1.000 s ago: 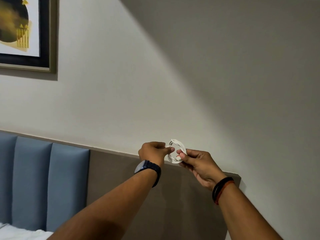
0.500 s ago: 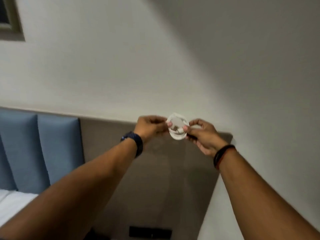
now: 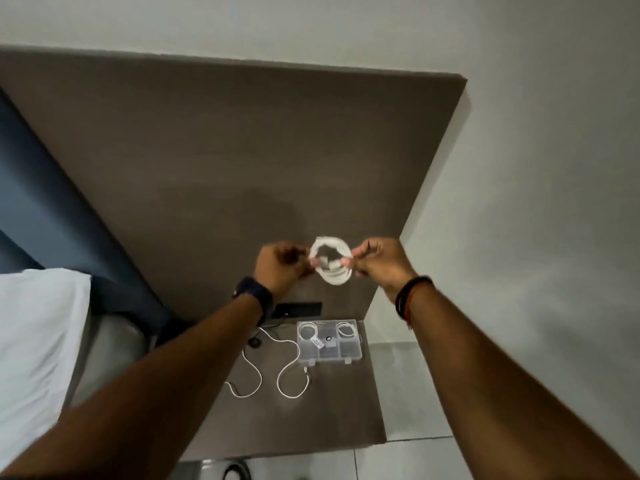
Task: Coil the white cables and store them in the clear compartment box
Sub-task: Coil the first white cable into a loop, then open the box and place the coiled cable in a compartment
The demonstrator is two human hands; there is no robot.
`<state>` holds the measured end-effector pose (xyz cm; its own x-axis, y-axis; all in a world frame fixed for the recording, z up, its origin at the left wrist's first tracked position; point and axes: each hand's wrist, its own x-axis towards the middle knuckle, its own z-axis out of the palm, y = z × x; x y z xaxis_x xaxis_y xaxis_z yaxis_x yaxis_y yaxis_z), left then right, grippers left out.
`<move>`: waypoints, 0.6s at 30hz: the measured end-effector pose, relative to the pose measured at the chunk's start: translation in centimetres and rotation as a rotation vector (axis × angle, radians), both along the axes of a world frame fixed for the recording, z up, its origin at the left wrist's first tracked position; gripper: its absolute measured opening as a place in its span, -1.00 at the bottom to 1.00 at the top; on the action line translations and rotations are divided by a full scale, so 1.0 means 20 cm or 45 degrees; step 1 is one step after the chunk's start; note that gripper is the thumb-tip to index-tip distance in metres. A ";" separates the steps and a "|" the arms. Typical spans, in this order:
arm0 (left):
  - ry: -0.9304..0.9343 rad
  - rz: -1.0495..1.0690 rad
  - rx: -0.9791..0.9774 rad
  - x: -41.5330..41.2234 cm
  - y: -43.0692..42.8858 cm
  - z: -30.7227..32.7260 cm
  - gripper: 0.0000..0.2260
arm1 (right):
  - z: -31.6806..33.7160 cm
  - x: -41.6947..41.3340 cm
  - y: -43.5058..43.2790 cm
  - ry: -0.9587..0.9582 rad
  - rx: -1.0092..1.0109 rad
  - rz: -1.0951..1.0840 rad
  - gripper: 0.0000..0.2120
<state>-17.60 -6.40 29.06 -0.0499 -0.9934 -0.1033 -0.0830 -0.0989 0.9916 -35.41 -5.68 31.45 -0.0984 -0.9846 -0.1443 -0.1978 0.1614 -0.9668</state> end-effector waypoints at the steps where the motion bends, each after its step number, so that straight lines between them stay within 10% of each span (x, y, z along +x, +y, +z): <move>1: -0.114 -0.040 0.020 0.00 -0.01 -0.14 -0.87 | -0.15 -0.01 -0.01 0.011 0.043 -0.002 -0.69; 9: -0.466 -0.294 0.382 -0.06 0.03 -1.43 -0.72 | -1.55 -0.04 0.06 0.024 0.504 -0.104 -0.67; 18: -0.119 0.012 1.005 -0.29 0.00 -2.47 -0.66 | -2.53 -0.19 0.03 -0.019 0.717 -0.170 -0.71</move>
<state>-23.43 -6.31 -20.32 0.0019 -0.6252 -0.7805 -0.1583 -0.7708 0.6171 -39.19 -5.08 -19.16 -0.2101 -0.7349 -0.6448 -0.1274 0.6745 -0.7272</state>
